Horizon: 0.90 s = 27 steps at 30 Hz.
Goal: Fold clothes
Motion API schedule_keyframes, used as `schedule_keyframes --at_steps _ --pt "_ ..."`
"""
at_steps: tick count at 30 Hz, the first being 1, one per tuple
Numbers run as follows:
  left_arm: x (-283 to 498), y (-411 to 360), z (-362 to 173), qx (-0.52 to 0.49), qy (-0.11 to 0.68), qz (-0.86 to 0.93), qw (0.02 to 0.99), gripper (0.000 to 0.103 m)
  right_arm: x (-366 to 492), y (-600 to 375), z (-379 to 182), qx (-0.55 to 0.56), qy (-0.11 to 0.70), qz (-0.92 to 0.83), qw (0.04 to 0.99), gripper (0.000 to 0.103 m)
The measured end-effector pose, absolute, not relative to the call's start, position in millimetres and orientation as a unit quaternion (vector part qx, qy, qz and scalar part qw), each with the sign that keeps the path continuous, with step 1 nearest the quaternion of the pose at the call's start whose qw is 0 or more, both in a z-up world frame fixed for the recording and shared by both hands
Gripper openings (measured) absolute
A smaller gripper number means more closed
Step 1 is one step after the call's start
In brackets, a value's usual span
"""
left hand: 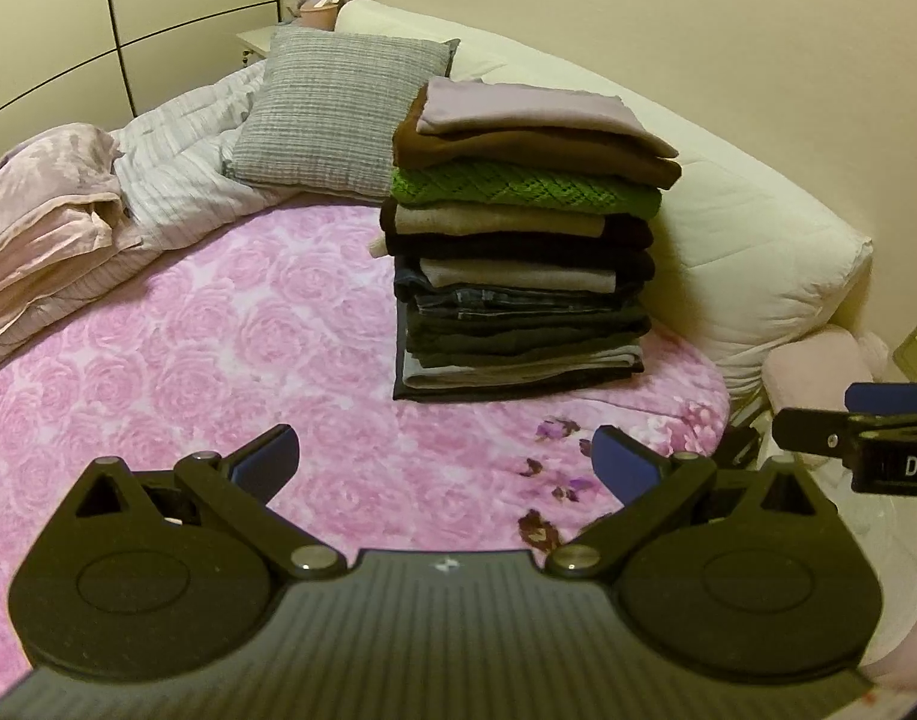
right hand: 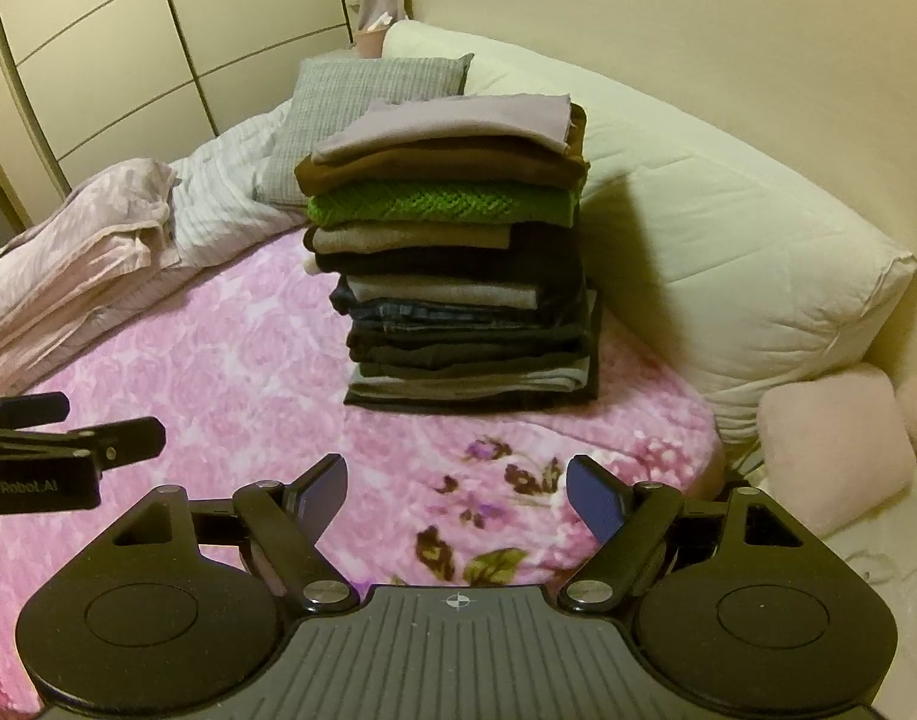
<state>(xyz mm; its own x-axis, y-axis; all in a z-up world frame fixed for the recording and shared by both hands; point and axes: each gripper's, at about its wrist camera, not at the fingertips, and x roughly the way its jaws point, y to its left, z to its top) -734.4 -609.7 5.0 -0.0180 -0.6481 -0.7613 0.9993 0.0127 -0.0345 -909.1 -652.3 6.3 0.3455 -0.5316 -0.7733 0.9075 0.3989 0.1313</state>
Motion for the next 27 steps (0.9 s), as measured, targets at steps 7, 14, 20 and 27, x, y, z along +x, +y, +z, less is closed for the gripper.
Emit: schedule_keyframes --at_steps 7,14,20,27 --pt "-740.7 -609.8 4.1 0.29 0.3 -0.645 0.64 0.102 -911.8 -655.5 6.4 0.289 0.325 -0.471 0.767 0.077" --pt "-741.7 -611.1 3.3 0.29 0.303 -0.644 0.64 0.102 -910.6 -655.9 6.4 0.287 0.328 -0.471 0.767 0.077" --pt "-742.1 -610.7 3.0 0.291 0.301 -0.644 0.641 0.102 -911.2 -656.3 6.5 0.288 0.327 -0.471 0.767 0.077" --pt "-741.6 -609.8 2.1 0.293 0.304 -0.643 0.639 0.102 -911.8 -656.0 5.1 0.289 0.328 -0.472 0.766 0.077"
